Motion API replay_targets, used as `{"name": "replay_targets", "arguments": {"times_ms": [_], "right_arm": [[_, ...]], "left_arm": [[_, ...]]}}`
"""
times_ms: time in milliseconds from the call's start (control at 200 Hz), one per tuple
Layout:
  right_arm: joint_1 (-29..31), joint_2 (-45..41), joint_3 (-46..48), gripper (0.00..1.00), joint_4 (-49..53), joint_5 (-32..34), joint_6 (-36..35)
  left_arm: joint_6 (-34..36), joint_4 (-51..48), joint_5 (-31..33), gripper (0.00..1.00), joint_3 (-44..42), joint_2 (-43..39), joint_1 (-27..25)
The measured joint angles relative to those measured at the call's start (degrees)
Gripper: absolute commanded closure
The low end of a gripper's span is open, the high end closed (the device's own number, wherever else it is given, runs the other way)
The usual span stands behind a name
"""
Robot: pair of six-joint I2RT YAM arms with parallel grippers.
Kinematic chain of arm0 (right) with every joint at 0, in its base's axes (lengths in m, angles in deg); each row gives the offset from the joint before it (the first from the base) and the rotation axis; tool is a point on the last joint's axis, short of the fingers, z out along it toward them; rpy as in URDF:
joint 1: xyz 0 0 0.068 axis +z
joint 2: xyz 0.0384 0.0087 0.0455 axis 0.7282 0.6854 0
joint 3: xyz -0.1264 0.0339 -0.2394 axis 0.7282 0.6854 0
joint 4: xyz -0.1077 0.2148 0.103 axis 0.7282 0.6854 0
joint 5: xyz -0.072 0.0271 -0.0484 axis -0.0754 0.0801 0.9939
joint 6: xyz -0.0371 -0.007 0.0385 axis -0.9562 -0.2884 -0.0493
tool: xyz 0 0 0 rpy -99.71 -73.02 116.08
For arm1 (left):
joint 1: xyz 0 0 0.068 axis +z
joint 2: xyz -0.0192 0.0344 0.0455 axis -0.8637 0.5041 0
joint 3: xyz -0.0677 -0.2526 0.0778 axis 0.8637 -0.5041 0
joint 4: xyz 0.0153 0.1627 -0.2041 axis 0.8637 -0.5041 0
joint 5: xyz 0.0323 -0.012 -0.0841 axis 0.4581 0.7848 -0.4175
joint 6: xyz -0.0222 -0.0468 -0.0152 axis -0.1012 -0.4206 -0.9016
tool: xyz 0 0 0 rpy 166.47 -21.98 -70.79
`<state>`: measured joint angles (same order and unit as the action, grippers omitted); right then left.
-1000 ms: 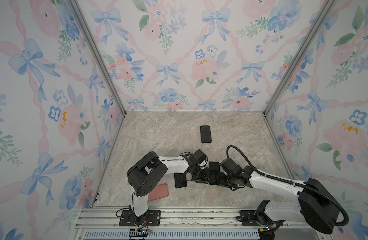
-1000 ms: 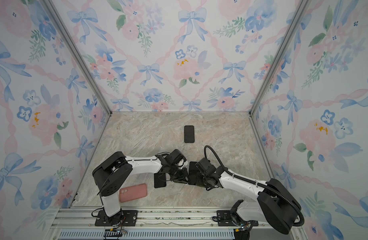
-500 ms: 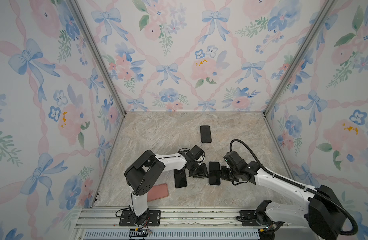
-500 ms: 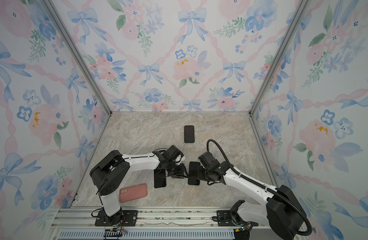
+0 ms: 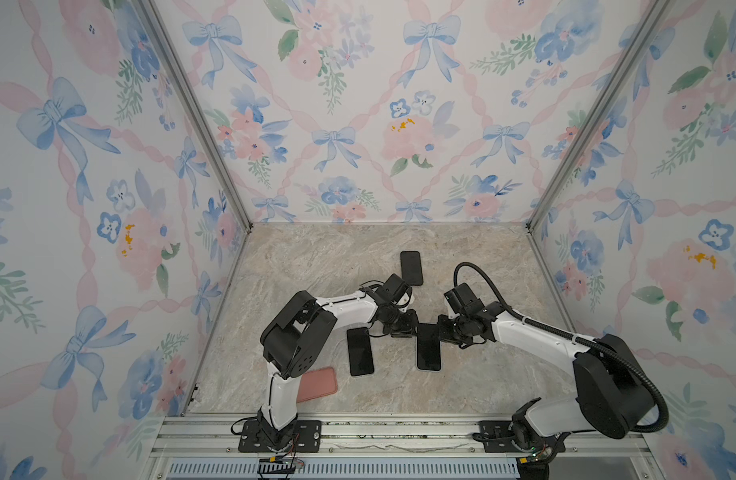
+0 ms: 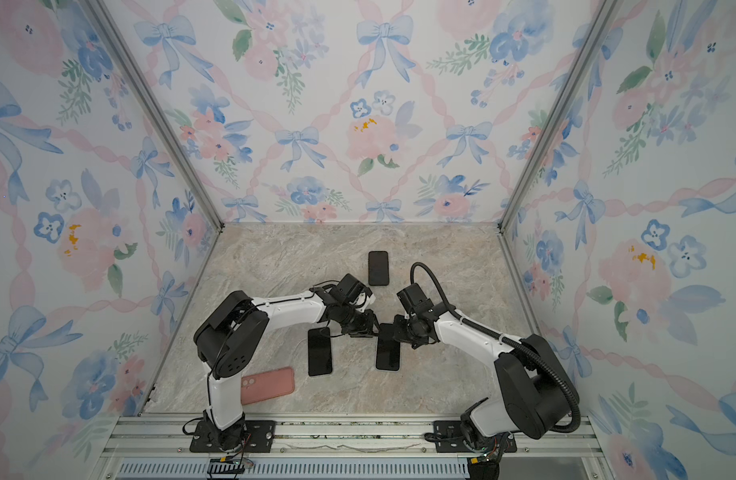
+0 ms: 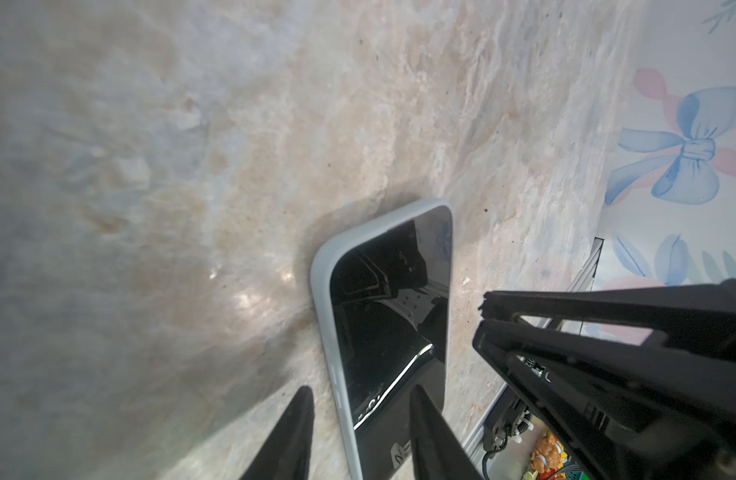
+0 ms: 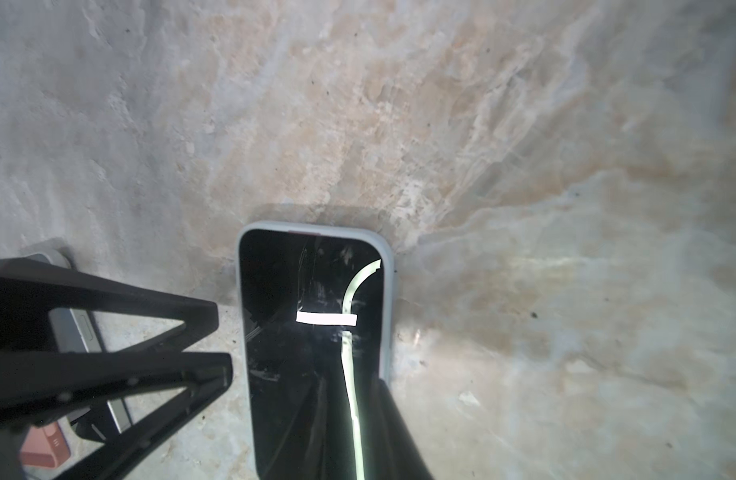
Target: Put the phone into the phone case
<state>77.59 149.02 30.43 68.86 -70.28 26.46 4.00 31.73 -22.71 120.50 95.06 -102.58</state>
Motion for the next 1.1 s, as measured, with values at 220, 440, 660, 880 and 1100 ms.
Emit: {"name": "replay_targets", "arguments": {"times_ms": [220, 440, 660, 880, 1100], "right_arm": [[-1.95, 2.49, -0.61, 0.64, -1.44, -1.14, -0.72], [-3.06, 3.52, -0.61, 0.66, -2.71, -2.16, -0.96], [-3.06, 5.29, -0.59, 0.69, -5.03, -3.72, -0.96], [-3.06, 6.08, -0.37, 0.71, -6.08, -4.09, -0.92], [-2.93, 6.54, -0.09, 0.76, -6.34, -3.82, -0.70]], "left_arm": [[0.37, -0.22, -1.44, 0.60, 1.11, 2.34, 0.61], [0.37, -0.17, -2.80, 0.60, 1.46, 2.86, 0.70], [0.37, -0.17, -3.13, 0.63, 1.46, 3.02, 0.68], [0.35, -0.11, -3.41, 0.64, 1.49, 3.17, 0.52], [0.33, -0.24, -3.06, 0.69, 1.49, 3.28, 0.52]]}}
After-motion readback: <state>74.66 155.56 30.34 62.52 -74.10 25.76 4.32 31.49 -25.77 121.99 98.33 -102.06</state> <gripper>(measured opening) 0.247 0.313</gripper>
